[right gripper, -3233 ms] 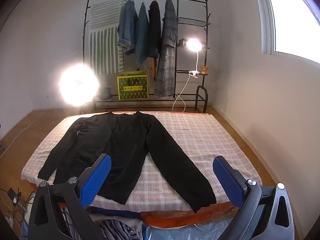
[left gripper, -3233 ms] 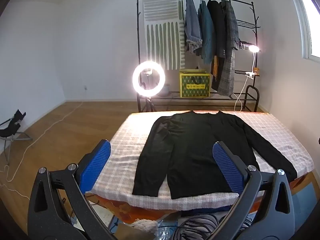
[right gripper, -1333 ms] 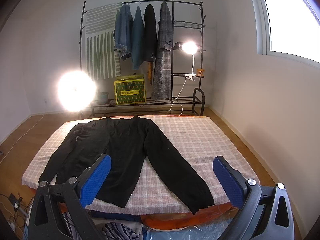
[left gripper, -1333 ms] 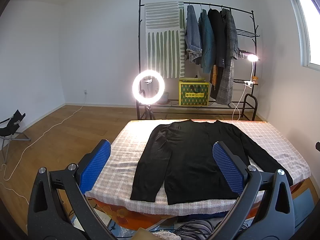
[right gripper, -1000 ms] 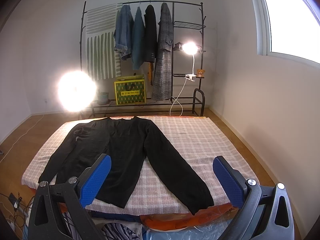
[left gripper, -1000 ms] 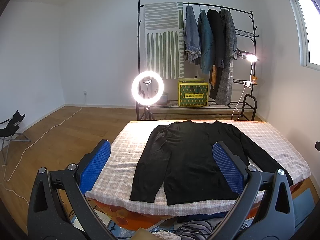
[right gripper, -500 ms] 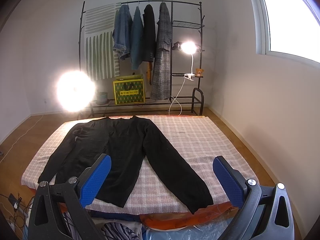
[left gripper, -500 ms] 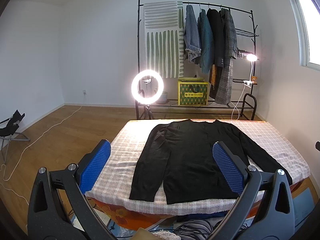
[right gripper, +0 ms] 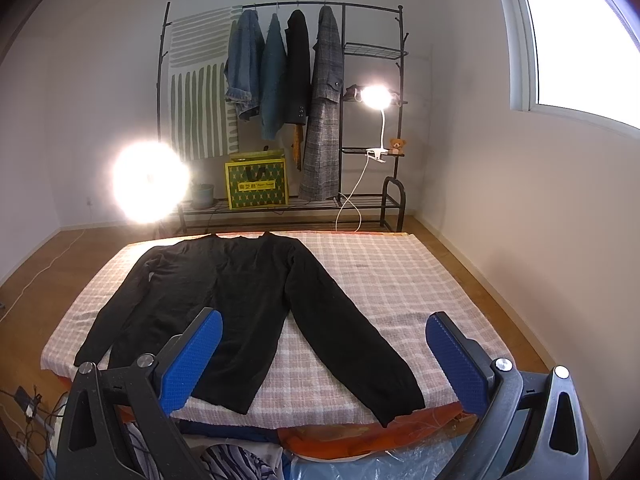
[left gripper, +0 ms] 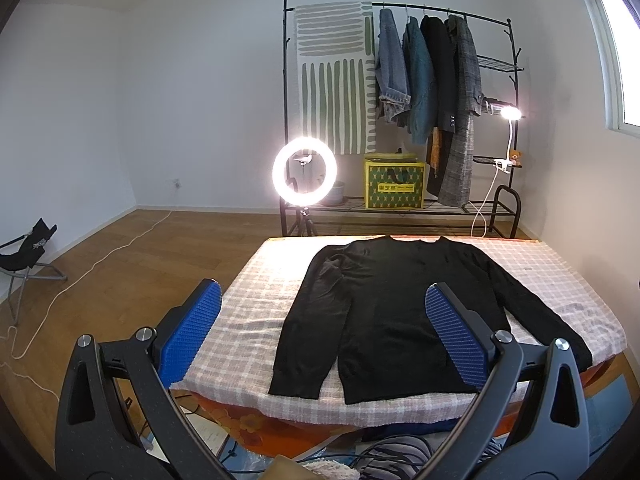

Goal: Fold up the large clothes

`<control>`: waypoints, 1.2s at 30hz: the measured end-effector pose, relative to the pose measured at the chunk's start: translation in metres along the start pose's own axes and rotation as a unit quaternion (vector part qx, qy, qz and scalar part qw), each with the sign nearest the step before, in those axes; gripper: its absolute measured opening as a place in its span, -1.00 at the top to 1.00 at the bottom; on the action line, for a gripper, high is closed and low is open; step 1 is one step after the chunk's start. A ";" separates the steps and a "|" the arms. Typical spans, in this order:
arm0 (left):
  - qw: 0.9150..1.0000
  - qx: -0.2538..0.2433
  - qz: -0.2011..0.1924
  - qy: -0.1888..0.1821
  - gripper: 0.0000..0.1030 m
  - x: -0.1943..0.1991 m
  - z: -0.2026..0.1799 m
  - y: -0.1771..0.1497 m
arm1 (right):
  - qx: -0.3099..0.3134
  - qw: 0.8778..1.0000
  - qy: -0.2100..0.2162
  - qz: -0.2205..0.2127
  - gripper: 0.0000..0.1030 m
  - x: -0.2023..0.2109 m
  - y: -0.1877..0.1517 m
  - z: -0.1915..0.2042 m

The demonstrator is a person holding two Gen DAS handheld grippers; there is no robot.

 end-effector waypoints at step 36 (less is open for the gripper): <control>0.974 0.147 0.166 -0.046 -0.16 -0.145 0.148 -0.109 | 0.057 0.985 0.160 -0.018 -1.00 -0.001 0.004 0.112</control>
Point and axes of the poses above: each gripper's, at about its wrist camera, not at the fingertips, and x roughly against the way its jaws point, z to its left, y to its top, the point moved 8 cm from there along -x, roughly the way its jaws point, and after that the axes turned 11 degrees about -x, right-handed, at the moved point
